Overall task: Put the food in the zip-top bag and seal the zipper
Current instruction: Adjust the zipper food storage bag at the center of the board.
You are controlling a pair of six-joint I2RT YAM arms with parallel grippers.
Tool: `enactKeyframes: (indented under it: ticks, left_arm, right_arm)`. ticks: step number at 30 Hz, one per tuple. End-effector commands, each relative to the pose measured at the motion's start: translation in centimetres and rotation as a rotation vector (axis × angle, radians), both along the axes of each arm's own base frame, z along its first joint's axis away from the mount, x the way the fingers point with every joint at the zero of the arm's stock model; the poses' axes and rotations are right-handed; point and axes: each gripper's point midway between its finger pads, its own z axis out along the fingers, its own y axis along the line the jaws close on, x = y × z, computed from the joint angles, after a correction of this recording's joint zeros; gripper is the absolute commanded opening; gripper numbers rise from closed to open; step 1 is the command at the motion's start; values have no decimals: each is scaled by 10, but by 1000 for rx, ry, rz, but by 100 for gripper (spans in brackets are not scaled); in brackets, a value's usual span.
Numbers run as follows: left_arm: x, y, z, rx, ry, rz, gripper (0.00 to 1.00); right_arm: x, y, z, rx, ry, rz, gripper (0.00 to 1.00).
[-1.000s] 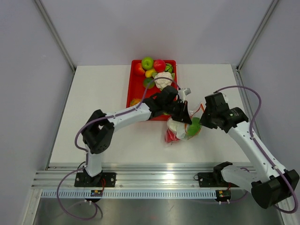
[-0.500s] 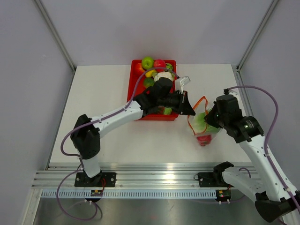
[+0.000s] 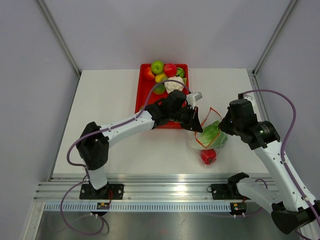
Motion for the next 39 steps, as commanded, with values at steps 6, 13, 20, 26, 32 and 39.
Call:
enactKeyframes:
  ticks: [6, 13, 20, 26, 32, 39]
  left_arm:
    - [-2, 7, 32, -43, -100, -8, 0]
    - [-23, 21, 75, -106, -217, -38, 0]
    - [-22, 11, -4, 0, -78, -35, 0]
    - [-19, -6, -13, 11, -28, -69, 0]
    - [-23, 14, 118, -195, -240, -13, 0]
    - [-20, -11, 28, -108, -50, -33, 0]
  right_arm:
    - [4, -1, -3, -4, -16, -4, 0]
    - [-1, 4, 25, 45, -108, 34, 0]
    - [-10, 6, -36, 13, 41, 55, 0]
    - [-3, 15, -22, 38, 45, 73, 0]
    - [-9, 13, 57, 103, -185, 104, 0]
    - [-6, 15, -10, 65, -20, 85, 0]
